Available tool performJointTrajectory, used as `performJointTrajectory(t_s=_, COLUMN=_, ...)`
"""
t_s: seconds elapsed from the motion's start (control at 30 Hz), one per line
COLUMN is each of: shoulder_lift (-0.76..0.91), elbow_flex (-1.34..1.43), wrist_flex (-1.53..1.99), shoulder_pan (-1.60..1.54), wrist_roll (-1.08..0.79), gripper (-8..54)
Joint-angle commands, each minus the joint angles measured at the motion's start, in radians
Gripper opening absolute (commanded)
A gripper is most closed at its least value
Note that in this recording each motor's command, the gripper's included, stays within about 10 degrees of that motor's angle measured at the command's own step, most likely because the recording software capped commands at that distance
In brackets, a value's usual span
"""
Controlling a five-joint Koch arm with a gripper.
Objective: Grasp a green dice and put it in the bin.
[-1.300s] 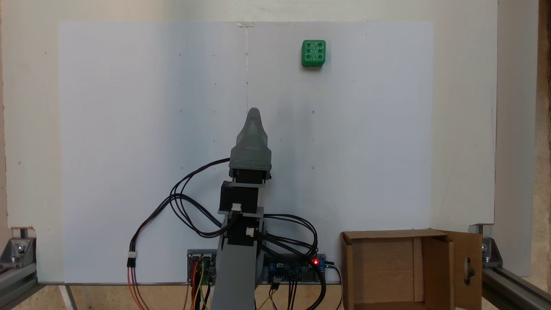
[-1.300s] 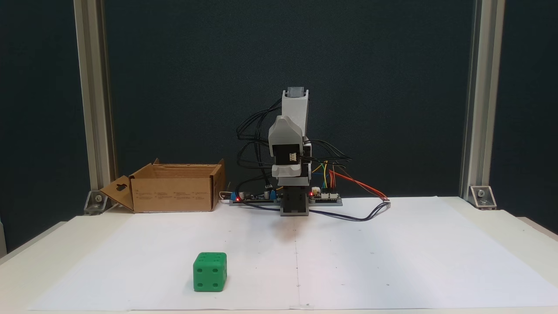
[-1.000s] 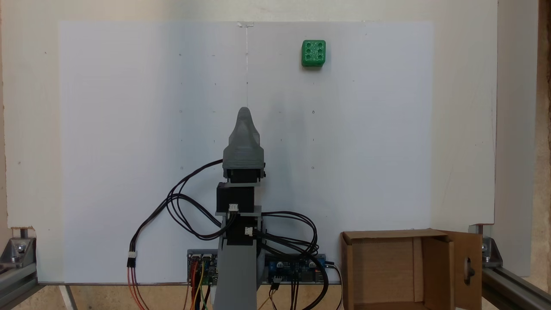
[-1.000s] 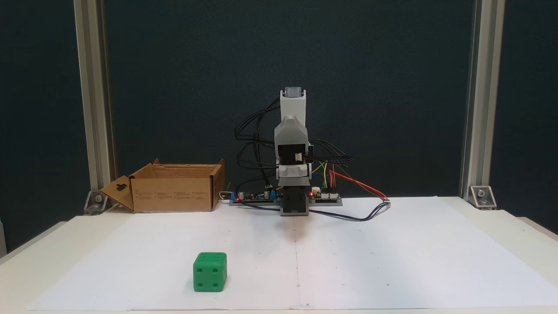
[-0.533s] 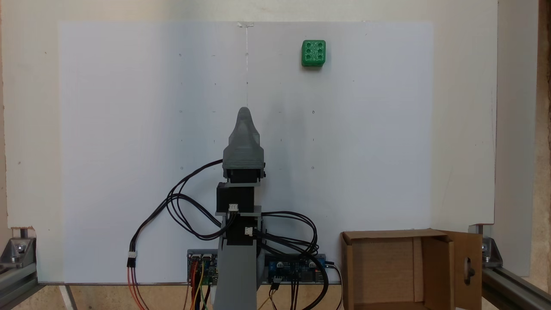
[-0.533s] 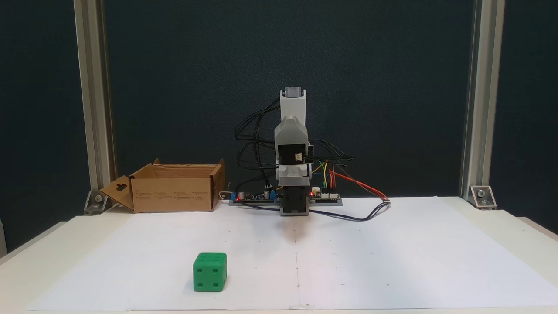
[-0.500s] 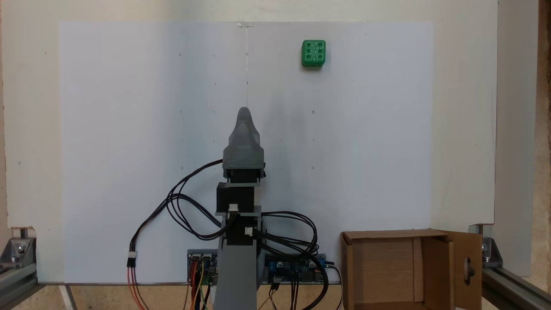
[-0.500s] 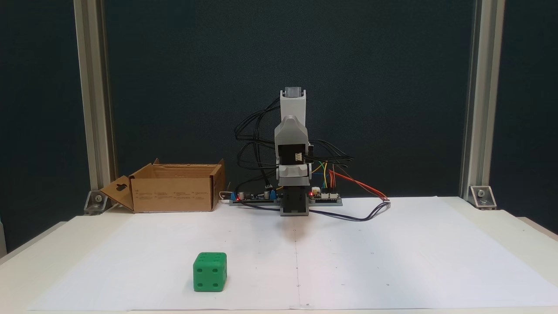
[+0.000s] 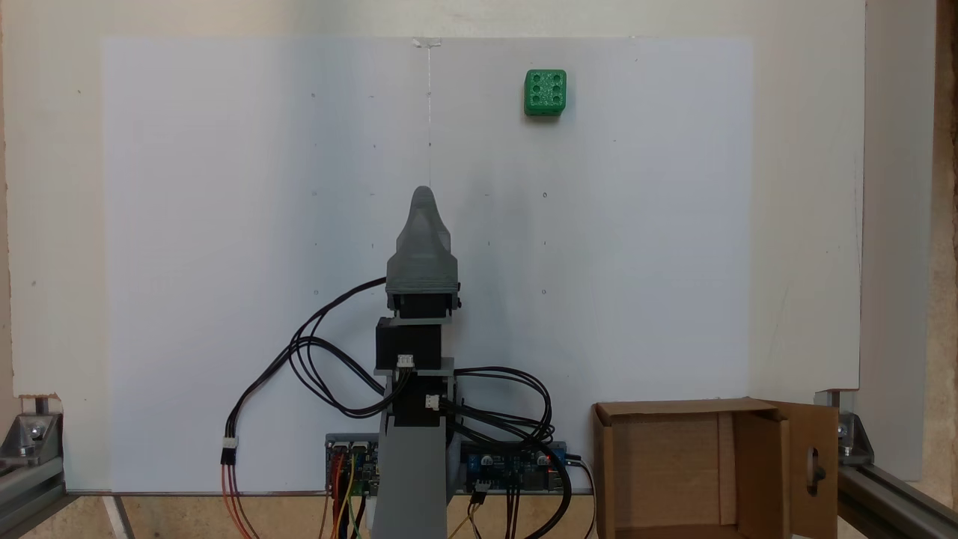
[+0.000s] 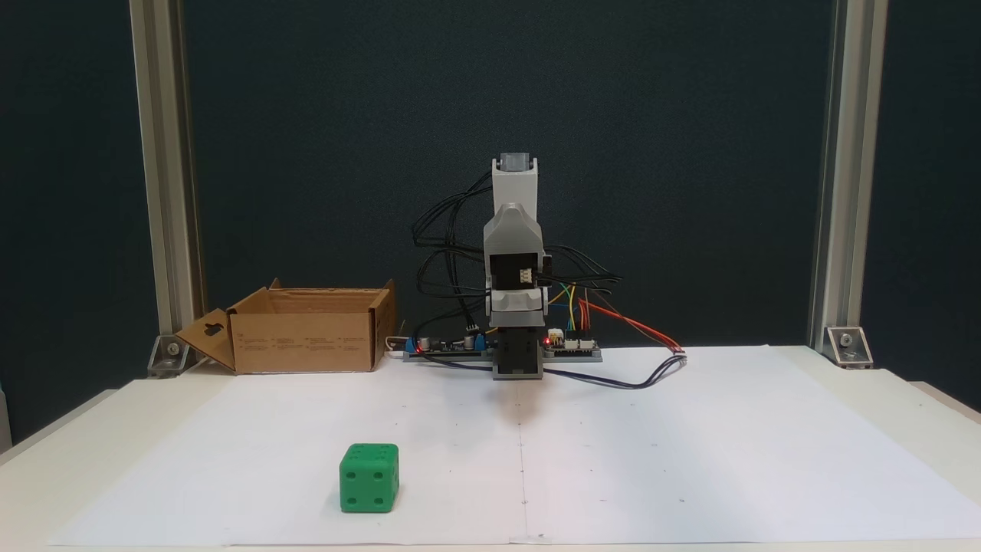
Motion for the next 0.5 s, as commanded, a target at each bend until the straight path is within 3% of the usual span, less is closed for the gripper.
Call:
performJointTrajectory(t_s=0.0, shoulder_lift=0.107, elbow_flex=0.048, wrist_flex=-0.011, shoulder_pan=0.002, wrist_roll=0.006, gripper=44.6)
performJointTrajectory(t_s=0.47, shoulder_lift=0.106, elbow_flex=0.048, wrist_flex=-0.021, shoulder_pan=0.006, wrist_roll=-0.031, gripper=43.9)
